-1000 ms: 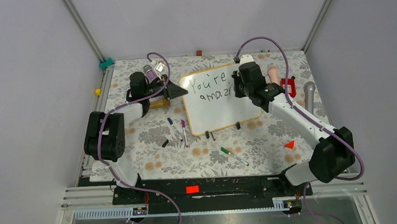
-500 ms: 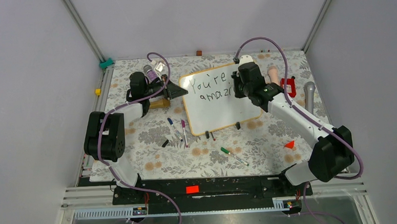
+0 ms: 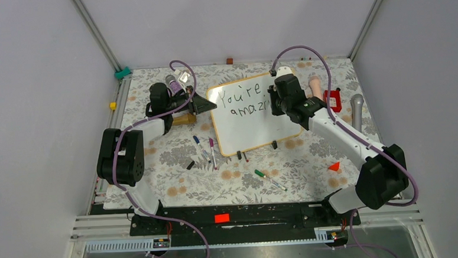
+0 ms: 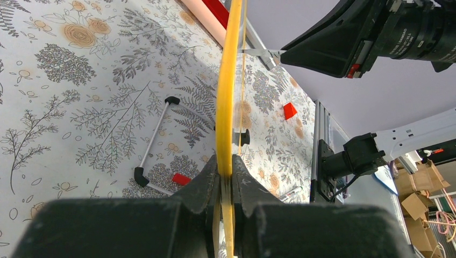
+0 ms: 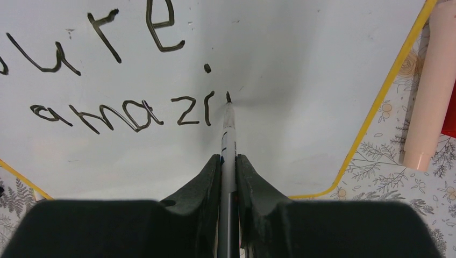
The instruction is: Write a sentence on the whiteboard
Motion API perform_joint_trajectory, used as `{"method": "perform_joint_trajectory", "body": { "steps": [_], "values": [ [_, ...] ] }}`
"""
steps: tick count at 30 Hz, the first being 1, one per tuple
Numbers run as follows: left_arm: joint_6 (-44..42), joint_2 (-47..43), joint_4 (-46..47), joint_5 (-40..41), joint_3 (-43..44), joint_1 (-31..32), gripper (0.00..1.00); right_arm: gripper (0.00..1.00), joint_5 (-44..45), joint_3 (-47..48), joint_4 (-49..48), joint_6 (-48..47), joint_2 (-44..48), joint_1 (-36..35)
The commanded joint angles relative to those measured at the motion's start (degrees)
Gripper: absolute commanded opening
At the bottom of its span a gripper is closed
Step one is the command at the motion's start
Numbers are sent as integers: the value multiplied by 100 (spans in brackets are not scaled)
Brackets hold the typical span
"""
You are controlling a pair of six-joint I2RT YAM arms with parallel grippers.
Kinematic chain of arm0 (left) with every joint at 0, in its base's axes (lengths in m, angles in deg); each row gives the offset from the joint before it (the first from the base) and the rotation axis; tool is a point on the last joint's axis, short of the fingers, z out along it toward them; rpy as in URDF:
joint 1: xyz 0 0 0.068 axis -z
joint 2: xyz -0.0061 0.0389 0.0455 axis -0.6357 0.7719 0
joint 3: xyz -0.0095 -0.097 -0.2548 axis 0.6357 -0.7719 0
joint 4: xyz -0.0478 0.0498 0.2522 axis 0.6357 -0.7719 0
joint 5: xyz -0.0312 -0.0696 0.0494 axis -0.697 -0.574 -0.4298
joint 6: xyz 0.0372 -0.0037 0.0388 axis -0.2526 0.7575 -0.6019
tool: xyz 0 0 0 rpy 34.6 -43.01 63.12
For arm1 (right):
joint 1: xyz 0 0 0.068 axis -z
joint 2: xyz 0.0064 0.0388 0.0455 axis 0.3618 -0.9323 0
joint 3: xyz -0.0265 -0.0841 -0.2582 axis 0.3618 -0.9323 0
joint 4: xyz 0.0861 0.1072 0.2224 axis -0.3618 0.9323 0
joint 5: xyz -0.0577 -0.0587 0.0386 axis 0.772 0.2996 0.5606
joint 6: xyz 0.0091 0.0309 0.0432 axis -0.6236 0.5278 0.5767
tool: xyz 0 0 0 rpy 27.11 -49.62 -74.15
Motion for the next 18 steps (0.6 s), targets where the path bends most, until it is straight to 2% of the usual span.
{"method": "perform_joint_trajectory", "body": {
  "steps": [1, 10, 18],
  "values": [
    [-326, 40, 256, -281, 203, 22, 0, 0, -22, -183, 8, 59, 144, 35],
    [-338, 28, 258, -270, 194, 23, 0, 0, -102, -393, 7, 120, 259, 33],
    [-356, 24, 234, -267, 184, 15, 0, 0, 28, -21, -3, 1, 98, 41]
  ]
}}
